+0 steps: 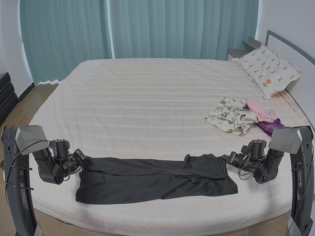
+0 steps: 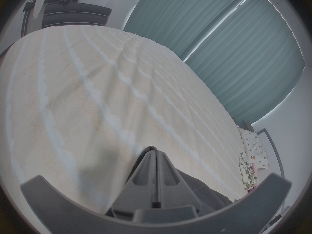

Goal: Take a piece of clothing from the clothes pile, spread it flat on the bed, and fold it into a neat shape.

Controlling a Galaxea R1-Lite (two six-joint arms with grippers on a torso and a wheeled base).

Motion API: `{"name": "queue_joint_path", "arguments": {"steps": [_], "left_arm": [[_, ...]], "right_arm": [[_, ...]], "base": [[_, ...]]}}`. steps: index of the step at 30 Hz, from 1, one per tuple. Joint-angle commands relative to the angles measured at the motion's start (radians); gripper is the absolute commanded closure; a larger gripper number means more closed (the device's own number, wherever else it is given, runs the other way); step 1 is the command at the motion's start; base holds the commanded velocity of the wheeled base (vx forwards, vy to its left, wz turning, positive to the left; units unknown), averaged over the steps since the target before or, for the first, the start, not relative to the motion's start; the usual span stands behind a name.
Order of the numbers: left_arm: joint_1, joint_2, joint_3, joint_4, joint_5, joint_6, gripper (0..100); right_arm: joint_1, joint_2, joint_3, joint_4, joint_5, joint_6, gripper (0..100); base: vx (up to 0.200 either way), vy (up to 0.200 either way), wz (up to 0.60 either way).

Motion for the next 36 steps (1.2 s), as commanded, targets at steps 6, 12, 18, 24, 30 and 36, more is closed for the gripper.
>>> {"name": "queue_joint_path", "arguments": {"steps": [6, 12, 18, 24, 30, 36], "left_arm": [[0.030, 0.004, 0.001, -0.001, 0.037, -0.004, 100], [0.030, 0.006, -0.001, -0.003, 0.038, -0.001, 100], [0.029, 0.012, -0.002, -0.004, 0.040, 0.002, 100], [0.027, 0.012, 0.001, -0.004, 0.040, 0.002, 0], [0.030, 0.004, 0.004, -0.004, 0.038, -0.004, 0], [0.038, -0.101, 0.054, -0.004, 0.021, -0.082, 0]], "right_arm": [[-0.005, 0.068, -0.081, -0.081, -0.073, 0.001, 100], [-0.002, 0.076, -0.089, -0.104, -0.079, 0.000, 100], [0.001, 0.079, -0.099, -0.106, -0.079, -0.002, 100], [0.001, 0.079, -0.099, -0.104, -0.079, 0.000, 0], [-0.019, 0.027, -0.083, -0.106, -0.100, 0.006, 0], [-0.028, -0.065, -0.107, -0.070, -0.169, 0.070, 0]], "base": [[0.000, 0.000, 0.00], [0.000, 0.000, 0.00], [0.000, 0.000, 0.00], [0.000, 0.000, 0.00], [0.000, 0.000, 0.00], [0.000, 0.000, 0.00]]}}
